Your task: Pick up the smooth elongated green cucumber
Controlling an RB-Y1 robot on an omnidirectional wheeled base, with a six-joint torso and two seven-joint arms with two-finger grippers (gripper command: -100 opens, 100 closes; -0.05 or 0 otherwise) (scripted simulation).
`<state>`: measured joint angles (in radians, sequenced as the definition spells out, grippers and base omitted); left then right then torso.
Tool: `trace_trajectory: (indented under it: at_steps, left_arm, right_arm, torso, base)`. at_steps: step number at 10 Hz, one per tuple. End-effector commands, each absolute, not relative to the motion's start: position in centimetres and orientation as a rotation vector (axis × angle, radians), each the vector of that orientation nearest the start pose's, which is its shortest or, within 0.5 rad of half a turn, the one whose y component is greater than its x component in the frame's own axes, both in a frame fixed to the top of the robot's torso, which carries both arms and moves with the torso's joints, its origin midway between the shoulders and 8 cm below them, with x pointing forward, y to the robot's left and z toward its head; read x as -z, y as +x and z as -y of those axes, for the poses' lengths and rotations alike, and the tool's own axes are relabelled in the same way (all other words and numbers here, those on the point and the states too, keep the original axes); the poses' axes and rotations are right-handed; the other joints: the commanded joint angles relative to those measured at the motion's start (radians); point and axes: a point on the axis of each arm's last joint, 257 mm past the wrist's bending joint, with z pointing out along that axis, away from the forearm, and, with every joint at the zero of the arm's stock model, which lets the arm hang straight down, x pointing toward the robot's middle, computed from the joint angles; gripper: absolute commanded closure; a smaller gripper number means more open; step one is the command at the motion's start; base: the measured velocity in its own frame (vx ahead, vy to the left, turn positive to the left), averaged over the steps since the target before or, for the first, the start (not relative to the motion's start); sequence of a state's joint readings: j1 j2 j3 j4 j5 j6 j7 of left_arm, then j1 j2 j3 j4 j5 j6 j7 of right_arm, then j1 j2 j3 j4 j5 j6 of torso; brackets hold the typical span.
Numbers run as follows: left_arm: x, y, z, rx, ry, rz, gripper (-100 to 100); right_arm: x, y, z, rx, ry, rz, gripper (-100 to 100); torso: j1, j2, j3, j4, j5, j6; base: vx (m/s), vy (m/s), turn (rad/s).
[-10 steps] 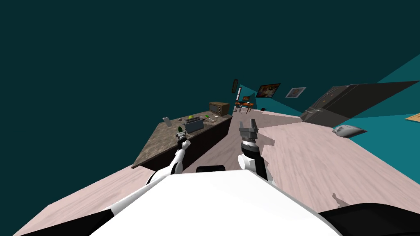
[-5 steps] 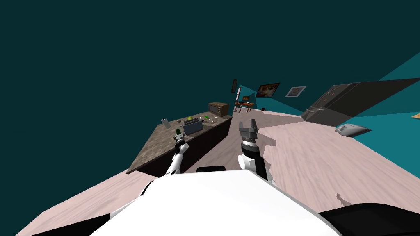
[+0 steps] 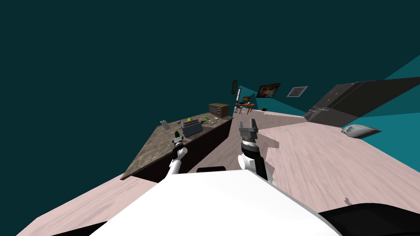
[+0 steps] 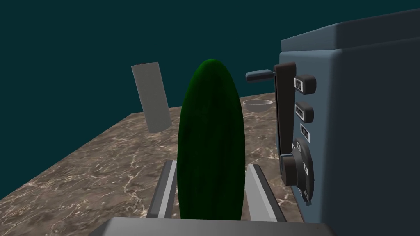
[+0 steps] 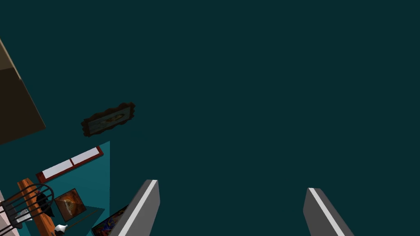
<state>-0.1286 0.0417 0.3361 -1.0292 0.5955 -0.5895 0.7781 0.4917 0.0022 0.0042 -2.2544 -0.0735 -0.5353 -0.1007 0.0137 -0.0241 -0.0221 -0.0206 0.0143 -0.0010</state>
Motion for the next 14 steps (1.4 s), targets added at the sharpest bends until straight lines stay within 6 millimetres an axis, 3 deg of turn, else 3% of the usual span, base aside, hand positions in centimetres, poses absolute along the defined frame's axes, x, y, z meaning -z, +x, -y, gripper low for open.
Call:
trace_trajectory:
  at_steps: [1,2,3,5,6,7,9,10,13,14]
  left_arm:
    - [30.0,47.0,-45.9,1.757,-1.753,0.319,100]
    - [29.5,46.6,-46.3,1.761,-1.737,0.320,100]
    - [30.5,46.1,-45.2,1.766,-1.777,0.318,100]
    - [29.8,44.1,-46.3,1.758,-1.746,0.318,100]
    - [29.5,44.1,-46.3,1.763,-1.741,0.318,100]
    - [30.6,43.3,-45.2,1.763,-1.783,0.319,100]
    - [29.6,41.6,-46.1,1.761,-1.751,0.318,100]
    - [30.0,41.4,-44.9,1.776,-1.786,0.323,100]
    - [29.0,39.2,-45.9,1.768,-1.753,0.319,100]
    - [30.1,38.6,-44.7,1.768,-1.802,0.327,100]
  right_arm:
    - [-2.3,34.2,28.7,-1.451,0.728,-0.520,0]
    - [-2.3,34.2,28.7,-1.451,0.728,-0.520,0]
    - [-2.3,34.2,28.7,-1.451,0.728,-0.520,0]
    - [-2.2,34.2,28.7,-1.451,0.728,-0.520,0]
    - [-2.3,34.2,28.7,-1.451,0.728,-0.520,0]
    - [-2.3,34.2,28.7,-1.451,0.728,-0.520,0]
    - [-2.3,34.2,28.7,-1.451,0.728,-0.520,0]
    - [-2.3,34.2,28.7,-1.451,0.728,-0.520,0]
    - [-2.3,34.2,28.7,-1.451,0.728,-0.520,0]
    - [-2.3,34.2,28.7,-1.451,0.728,-0.520,0]
  torso:
    - [0.000,0.000,0.000,0.000,0.000,0.000]
    - [0.001,0.001,0.000,-0.001,0.001,-0.001]
    - [0.002,0.003,0.001,-0.001,0.001,-0.002]
    - [0.002,0.000,-0.002,-0.003,0.002,-0.001]
    - [0.003,0.001,-0.001,-0.003,0.002,-0.002]
    - [0.003,0.002,0.000,-0.002,0.002,-0.002]
    - [0.002,-0.002,-0.003,-0.003,0.003,0.000]
    - [0.003,0.000,-0.002,-0.003,0.003,-0.001]
    - [0.003,-0.001,-0.002,-0.003,0.004,0.000]
    - [0.004,0.002,-0.001,-0.003,0.004,0.000]
  base:
    - [0.044,-0.016,-0.023]
    - [0.007,-0.013,-0.002]
    - [0.070,-0.003,0.016]
    - [0.070,-0.013,-0.002]
    - [0.011,-0.008,0.006]
    - [0.081,-0.022,0.013]
    - [0.073,-0.016,-0.006]
    - [0.093,-0.006,0.017]
    - [0.048,-0.006,-0.004]
    - [0.077,-0.013,0.015]
